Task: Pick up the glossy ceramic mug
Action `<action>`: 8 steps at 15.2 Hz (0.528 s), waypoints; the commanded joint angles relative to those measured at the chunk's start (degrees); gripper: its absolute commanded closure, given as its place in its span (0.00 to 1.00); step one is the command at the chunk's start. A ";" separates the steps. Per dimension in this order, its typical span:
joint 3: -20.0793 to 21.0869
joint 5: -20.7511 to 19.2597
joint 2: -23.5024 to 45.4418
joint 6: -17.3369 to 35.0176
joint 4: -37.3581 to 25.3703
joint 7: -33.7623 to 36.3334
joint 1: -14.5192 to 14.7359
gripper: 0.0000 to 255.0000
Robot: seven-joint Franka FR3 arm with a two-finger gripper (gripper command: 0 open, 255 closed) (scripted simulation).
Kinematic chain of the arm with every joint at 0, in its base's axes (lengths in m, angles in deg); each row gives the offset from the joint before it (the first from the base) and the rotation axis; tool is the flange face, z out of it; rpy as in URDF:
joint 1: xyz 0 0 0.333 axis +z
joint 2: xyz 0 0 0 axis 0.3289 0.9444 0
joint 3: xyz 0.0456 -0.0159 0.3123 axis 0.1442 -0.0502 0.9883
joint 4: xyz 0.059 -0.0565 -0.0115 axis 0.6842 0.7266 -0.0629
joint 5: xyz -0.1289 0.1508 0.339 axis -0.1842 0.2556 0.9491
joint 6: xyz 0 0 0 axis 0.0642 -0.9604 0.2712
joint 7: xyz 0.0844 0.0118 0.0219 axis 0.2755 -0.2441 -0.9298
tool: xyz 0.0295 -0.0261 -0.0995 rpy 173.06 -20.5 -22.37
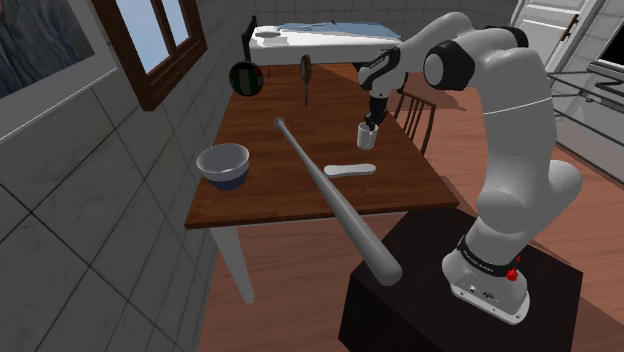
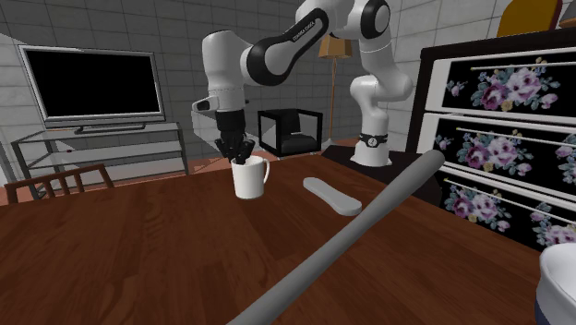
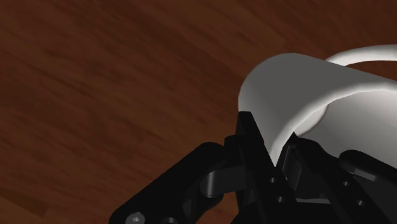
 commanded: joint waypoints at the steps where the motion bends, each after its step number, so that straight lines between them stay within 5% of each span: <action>1: 0.01 0.01 0.02 0.00 0.02 0.00 0.00 1.00; 8: -0.45 -0.68 -1.92 -2.78 -0.87 0.36 0.13 1.00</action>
